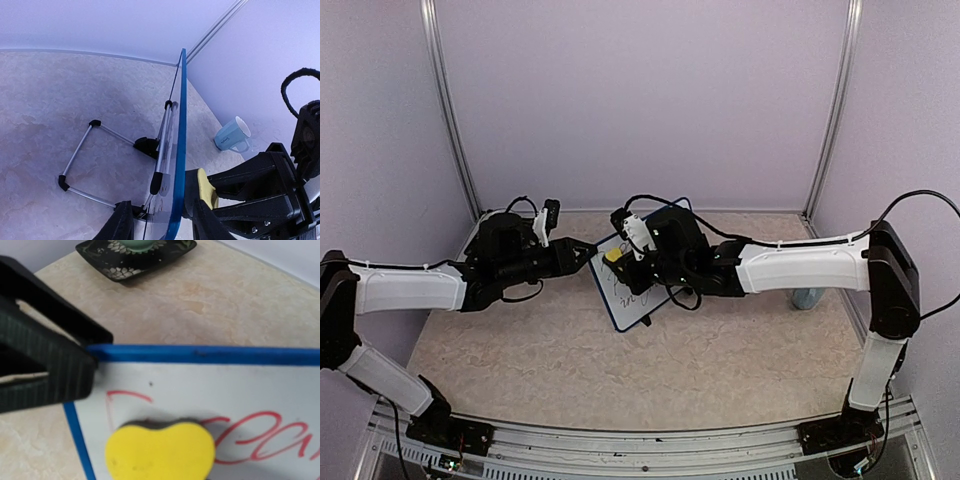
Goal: Erase the whiteboard
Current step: Erase the whiteboard at the center of the board.
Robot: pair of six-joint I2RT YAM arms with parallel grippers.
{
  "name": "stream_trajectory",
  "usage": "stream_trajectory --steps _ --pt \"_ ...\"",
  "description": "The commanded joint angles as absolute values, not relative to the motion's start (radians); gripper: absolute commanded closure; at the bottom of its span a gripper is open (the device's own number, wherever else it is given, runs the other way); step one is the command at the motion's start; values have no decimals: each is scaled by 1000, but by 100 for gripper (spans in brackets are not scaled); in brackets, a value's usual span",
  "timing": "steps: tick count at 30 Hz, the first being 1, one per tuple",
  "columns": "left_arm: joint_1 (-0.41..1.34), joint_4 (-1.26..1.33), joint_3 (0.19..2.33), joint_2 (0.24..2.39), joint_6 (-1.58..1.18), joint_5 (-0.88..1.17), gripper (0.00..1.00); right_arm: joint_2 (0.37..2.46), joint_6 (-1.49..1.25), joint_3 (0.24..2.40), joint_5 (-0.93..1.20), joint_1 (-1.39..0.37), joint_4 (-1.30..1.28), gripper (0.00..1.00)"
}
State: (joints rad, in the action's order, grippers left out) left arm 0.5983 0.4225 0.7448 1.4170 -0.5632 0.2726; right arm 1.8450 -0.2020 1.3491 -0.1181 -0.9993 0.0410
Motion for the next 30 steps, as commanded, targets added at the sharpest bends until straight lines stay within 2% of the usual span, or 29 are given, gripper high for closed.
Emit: stream_trajectory --steps 1,26,30 --pt "605 442 750 1440 -562 275 59 1818 -195 1389 -134 -1007 19 81" --pt "577 280 998 1574 -483 388 60 1839 -180 1414 -131 -1007 -3 81" --pt "580 231 1025 1573 -470 368 65 1843 -180 1419 -131 -1007 -8 81"
